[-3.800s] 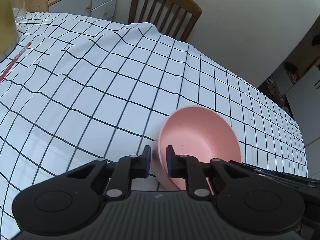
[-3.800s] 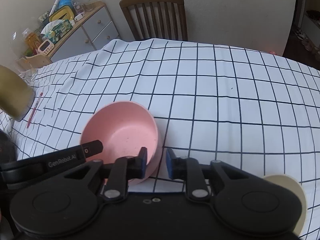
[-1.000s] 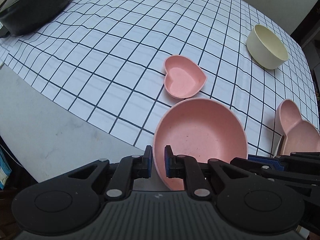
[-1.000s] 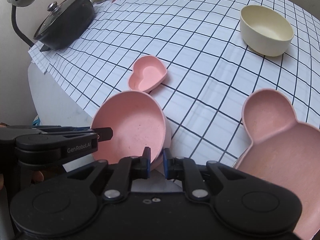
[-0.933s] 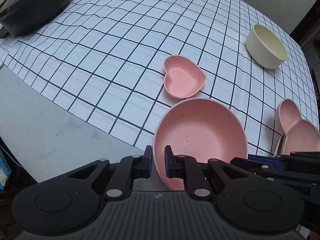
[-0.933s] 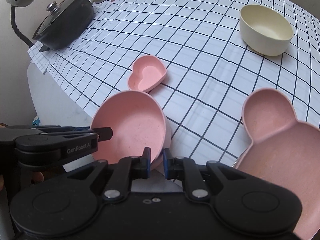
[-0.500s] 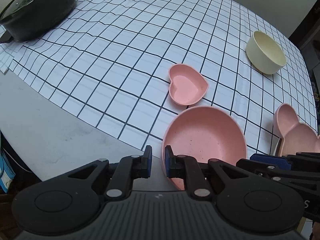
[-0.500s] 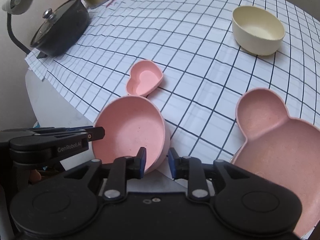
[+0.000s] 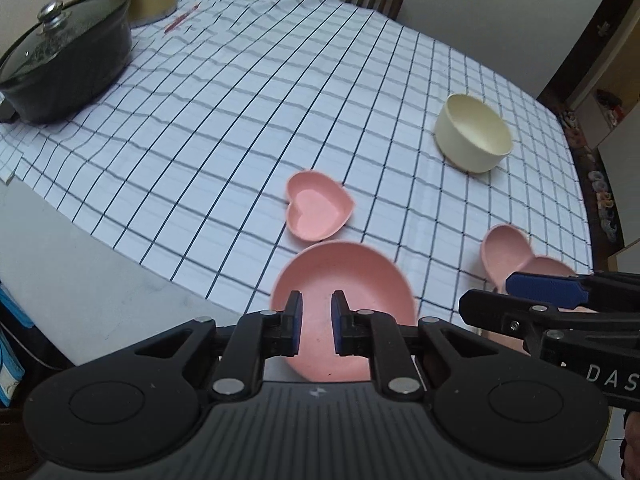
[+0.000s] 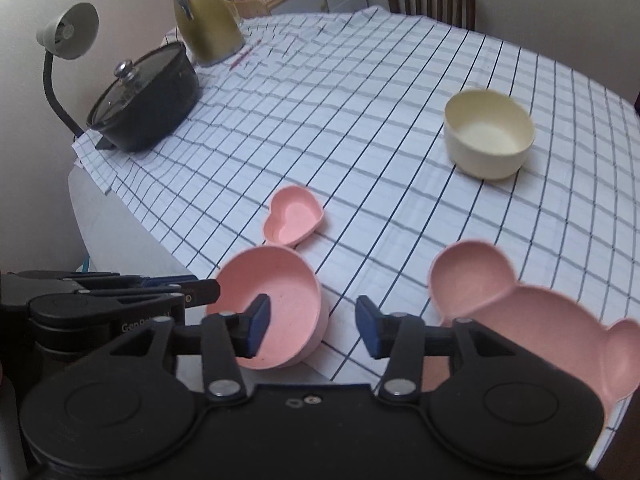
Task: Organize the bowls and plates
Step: 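Lower the pink bowl onto the bear plate and open both grippers, then move both grippers to the cream bowl and close on its rim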
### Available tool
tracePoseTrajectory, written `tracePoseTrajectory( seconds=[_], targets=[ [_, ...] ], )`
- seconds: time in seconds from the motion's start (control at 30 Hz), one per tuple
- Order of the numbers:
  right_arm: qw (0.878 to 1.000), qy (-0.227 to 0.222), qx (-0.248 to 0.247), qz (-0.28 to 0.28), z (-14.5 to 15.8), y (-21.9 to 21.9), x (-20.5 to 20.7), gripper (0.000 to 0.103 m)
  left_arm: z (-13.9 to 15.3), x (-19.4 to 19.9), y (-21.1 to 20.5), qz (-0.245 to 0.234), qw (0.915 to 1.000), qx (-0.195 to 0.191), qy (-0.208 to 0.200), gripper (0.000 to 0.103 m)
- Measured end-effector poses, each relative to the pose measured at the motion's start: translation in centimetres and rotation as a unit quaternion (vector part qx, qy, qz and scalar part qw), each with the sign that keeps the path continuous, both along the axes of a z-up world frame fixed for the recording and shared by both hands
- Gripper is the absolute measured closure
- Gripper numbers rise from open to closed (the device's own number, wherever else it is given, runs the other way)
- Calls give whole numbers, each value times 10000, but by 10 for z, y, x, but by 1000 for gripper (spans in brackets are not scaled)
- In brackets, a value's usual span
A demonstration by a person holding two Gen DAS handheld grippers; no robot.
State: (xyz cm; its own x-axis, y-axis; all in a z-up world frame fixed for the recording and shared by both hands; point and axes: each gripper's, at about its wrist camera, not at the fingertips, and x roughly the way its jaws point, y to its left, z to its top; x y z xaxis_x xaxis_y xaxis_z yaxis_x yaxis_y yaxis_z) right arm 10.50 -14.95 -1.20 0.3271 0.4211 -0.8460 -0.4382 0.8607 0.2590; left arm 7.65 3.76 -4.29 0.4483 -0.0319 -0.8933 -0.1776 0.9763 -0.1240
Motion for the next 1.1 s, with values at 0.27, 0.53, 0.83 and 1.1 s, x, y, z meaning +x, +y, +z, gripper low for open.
tracePoseTrajectory(
  seconds=[0.27,0.53,0.83,1.1],
  targets=[
    [9986,-467,189,-159,30,-28,0,36,31,4,-19,-70,9987,-3,-501,77],
    [9947,-897,248,-440,46,-57,2,18,48,13,-35,-81,9960,21,-886,35],
    [9869,-1046,350,-1176,47,-90,33,2,49,60,-52,-389,9941,-172,-1000,26],
    [9706,-793,430,-2233,31,-114,89,2,39,133,-60,-877,9911,-280,-961,26]
  ],
)
